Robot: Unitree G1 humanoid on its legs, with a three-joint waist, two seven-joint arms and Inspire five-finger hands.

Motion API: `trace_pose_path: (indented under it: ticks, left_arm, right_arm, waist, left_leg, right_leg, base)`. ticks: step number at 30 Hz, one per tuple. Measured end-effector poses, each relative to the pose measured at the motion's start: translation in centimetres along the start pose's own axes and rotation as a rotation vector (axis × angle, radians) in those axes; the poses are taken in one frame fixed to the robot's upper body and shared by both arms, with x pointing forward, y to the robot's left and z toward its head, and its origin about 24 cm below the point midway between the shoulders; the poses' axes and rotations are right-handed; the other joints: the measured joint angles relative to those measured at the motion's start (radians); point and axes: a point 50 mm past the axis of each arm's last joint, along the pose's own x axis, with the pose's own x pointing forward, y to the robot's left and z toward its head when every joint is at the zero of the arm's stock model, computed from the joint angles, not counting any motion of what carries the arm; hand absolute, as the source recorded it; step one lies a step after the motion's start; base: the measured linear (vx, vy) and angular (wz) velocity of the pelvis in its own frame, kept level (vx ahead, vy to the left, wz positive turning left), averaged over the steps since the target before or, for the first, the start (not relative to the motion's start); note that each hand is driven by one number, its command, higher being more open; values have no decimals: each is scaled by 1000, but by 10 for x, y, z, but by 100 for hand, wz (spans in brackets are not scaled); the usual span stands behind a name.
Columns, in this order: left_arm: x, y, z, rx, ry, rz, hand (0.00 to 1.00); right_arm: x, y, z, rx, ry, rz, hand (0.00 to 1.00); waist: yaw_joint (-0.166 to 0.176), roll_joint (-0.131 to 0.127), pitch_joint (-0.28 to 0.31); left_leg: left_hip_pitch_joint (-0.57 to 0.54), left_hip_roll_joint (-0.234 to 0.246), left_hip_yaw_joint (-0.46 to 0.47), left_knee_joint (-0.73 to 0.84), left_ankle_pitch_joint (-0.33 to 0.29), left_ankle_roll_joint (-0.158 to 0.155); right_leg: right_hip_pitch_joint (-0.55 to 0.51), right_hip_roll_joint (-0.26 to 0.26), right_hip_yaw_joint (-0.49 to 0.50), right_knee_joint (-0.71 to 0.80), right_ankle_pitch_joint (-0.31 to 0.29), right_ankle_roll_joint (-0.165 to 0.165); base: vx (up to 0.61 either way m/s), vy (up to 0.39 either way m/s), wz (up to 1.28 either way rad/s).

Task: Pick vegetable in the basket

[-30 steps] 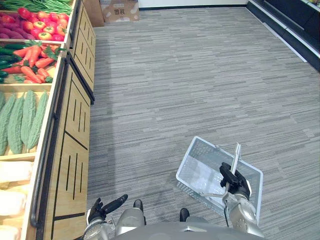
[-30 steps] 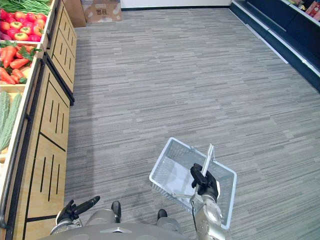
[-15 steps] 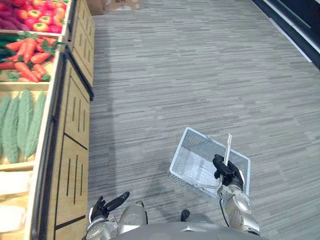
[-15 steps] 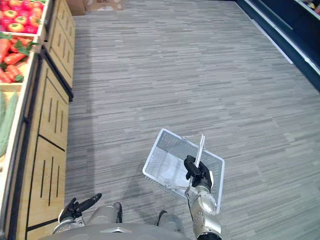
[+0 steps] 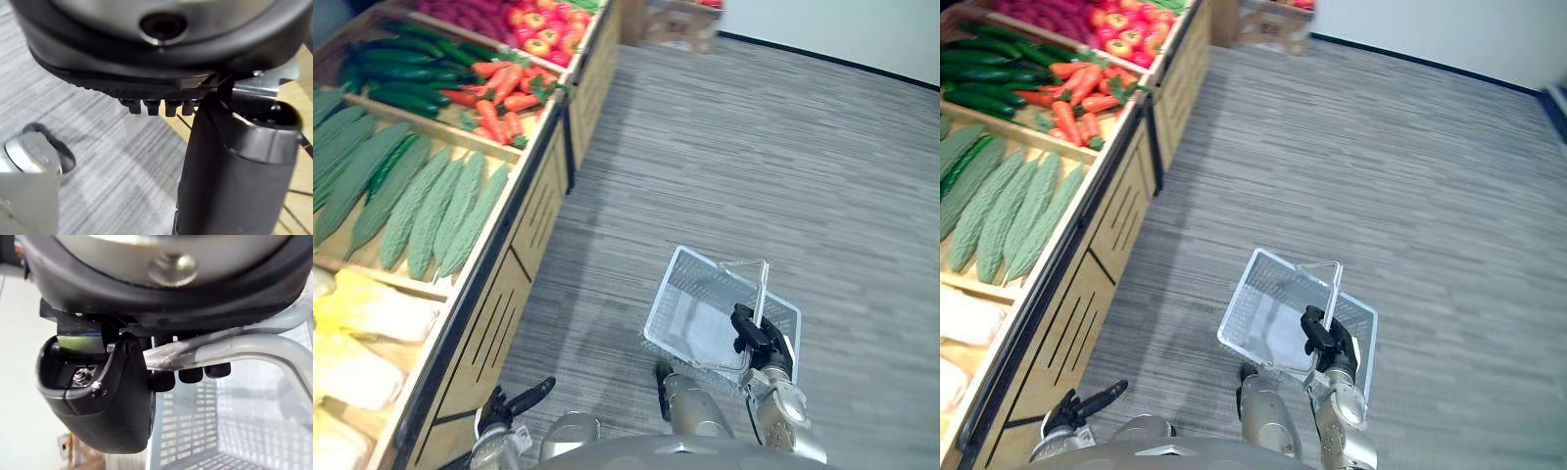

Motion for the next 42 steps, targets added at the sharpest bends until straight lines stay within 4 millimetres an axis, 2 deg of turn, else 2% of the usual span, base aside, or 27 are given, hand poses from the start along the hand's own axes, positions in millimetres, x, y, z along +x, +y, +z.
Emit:
trace_pose_path:
  ticks: [1, 2, 3, 4, 6, 7, 8, 10, 12, 13, 15, 16, 17, 18, 19, 20, 21, 22, 25, 28, 31, 36, 42]
  left_arm:
    - [0, -3, 0, -11, -2, -4, 100]
    - [0, -7, 2, -31, -14, -8, 100]
    - [-1, -19, 1, -49, -7, -33, 100]
    - [-3, -34, -2, -70, 2, -68, 100]
    - [-5, -41, -2, -89, -4, -86, 100]
    - [-5, -42, 1, -96, -14, -82, 100]
    - [-5, -43, 2, -103, -23, -80, 100]
    - [-6, -44, 5, -112, -41, -70, 100]
    - [-5, -41, 4, -109, -37, -53, 100]
    - [-5, -39, 4, -108, -39, -48, 100]
    - [-4, -33, 5, -94, -42, -32, 100]
    - [-3, -32, 6, -87, -44, -31, 100]
    - [-2, -32, 8, -65, -47, -36, 100]
    - [-2, -33, 9, -58, -47, -40, 100]
    - [0, -35, 10, -32, -49, -47, 100]
    - [0, -34, 11, -25, -49, -47, 100]
    - [1, -28, 11, -13, -48, -28, 100]
    - [2, -17, 9, 2, -40, 5, 100]
    - [2, -3, 9, 19, -40, 41, 100]
    - [0, 23, -3, 40, 1, 109, 100]
    - [-4, 39, -17, 66, 50, 152, 100]
    - [-11, 44, -34, 55, 107, 167, 100]
    - [-11, 43, -36, 17, 111, 184, 100]
  right_arm:
    - [-3, 0, 1, -2, -7, 6, 0]
    - [-7, 2, 3, -9, -19, 22, 0]
    - [-7, 2, 7, -29, -32, 35, 0]
    - [-8, 3, 11, -50, -46, 55, 0]
    - [-8, 12, 19, -80, -78, 101, 0]
    - [-6, 19, 22, -109, -95, 131, 0]
    - [-6, 24, 23, -112, -99, 161, 0]
    - [-4, 35, 26, -109, -112, 204, 0]
    - [-5, 38, 24, -82, -107, 204, 0]
    - [-5, 38, 23, -75, -106, 200, 0]
    - [-4, 30, 13, -69, -65, 166, 0]
    - [-3, 28, 10, -70, -56, 156, 0]
    - [-2, 17, 4, -98, -33, 112, 0]
    - [-1, 12, 1, -100, -20, 93, 0]
    - [-3, 3, -6, -101, 10, 59, 0]
    - [-3, 0, -10, -103, 25, 48, 0]
    - [-5, 0, -17, -102, 54, 46, 0]
    - [-7, 6, -24, -92, 79, 65, 0]
    - [-14, 12, -35, -80, 115, 99, 0]
    - [-14, 17, -43, -65, 145, 97, 0]
    - [-17, 14, -50, -65, 175, 81, 0]
    - [-17, 10, -53, -108, 187, 61, 0]
    - [-17, 5, -57, -124, 207, 44, 0]
  waist:
    - [2, -1, -1]
    - [1, 1, -1]
    - [-1, 25, 5]
    - [9, 41, 0]
    - [13, 62, -14]
    - [13, 57, -18]
    - [14, 65, -24]
    - [13, 62, -27]
    - [2, 42, -34]
    - [2, 34, -39]
    - [-23, 5, -53]
    - [-28, -2, -55]
    - [-46, -13, -60]
    - [-54, -13, -61]
    - [-55, -17, -61]
    - [-51, -21, -62]
    - [-35, -29, -66]
    - [-27, -36, -74]
    - [-21, -31, -82]
    - [-20, -26, -81]
    - [-20, -26, -81]
    - [-20, -24, -82]
    - [-21, -15, -80]
  left_leg:
    - [3, -3, -32, 12, -20, -9]
    - [16, -3, -93, 43, -64, -26]
    - [17, 9, -140, 60, -76, -39]
    - [15, 23, -186, 64, -73, -46]
    - [13, 47, -236, 49, -55, -61]
    - [2, 64, -256, 42, -33, -70]
    - [-16, 82, -262, 42, -13, -71]
    - [-50, 115, -255, 35, 34, -80]
    - [-82, 177, -143, -13, 127, -110]
    - [-85, 194, -90, -34, 154, -116]
    - [-91, 258, 164, -116, 230, -134]
    - [-95, 267, 249, -124, 238, -139]
    - [-114, 280, 468, -131, 253, -133]
    - [-122, 285, 554, -132, 255, -131]
    - [-118, 285, 704, -146, 269, -144]
    - [-108, 283, 733, -167, 299, -187]
    - [-89, 263, 750, -209, 319, -197]
    - [-83, 242, 752, -238, 337, -185]
    - [-79, 206, 728, -316, 383, -162]
    - [-58, 176, 733, -383, 422, -151]
    - [-30, 174, 743, -427, 446, -152]
    - [-23, 181, 752, -442, 458, -151]
    - [-24, 182, 761, -442, 448, -158]
  right_leg:
    - [8, -2, 35, -16, 3, 4]
    - [10, -4, 27, 33, 64, 55]
    - [2, 2, -25, 113, 36, 28]
    - [-15, -4, -90, 190, -19, 8]
    - [-28, -20, -173, 285, -86, -25]
    - [-27, -29, -219, 312, -114, -49]
    - [-24, -29, -252, 310, -119, -58]
    - [-8, -29, -303, 292, -119, -64]
    - [42, -36, -374, 255, -112, -79]
    - [56, -41, -394, 247, -111, -87]
    - [122, -74, -489, 202, -111, -105]
    - [139, -87, -521, 191, -116, -114]
    - [182, -126, -603, 159, -127, -132]
    - [197, -138, -634, 145, -127, -132]
    - [225, -157, -673, 122, -126, -127]
    - [236, -163, -680, 108, -122, -119]
    - [258, -171, -680, 70, -107, -95]
    - [276, -178, -681, 26, -90, -70]
    - [310, -186, -707, -61, -37, -46]
    - [322, -186, -703, -114, 9, -39]
    - [336, -178, -697, -132, 25, -40]
    - [331, -164, -676, -148, 36, -39]
    - [329, -156, -643, -166, 39, -43]
  base:
    - [310, -398, 151]
    - [294, -404, 149]
    - [332, -464, 178]
    - [258, -381, 138]
    - [195, -373, 137]
    - [155, -351, 137]
    - [106, -255, 106]
    - [118, -231, 103]
    - [139, -227, 148]
    - [93, -168, 151]
    - [68, -154, 159]
    - [42, -113, 192]
    - [16, -48, 162]
    - [10, -2, 196]
    - [-5, 49, 127]
    - [-16, 116, 102]
    - [-28, 189, 39]
    - [-38, 198, 26]
    - [-36, 136, 34]
    - [-41, 126, 4]
    - [-69, 48, -6]
    - [-84, 3, -10]
    - [-25, 14, -6]
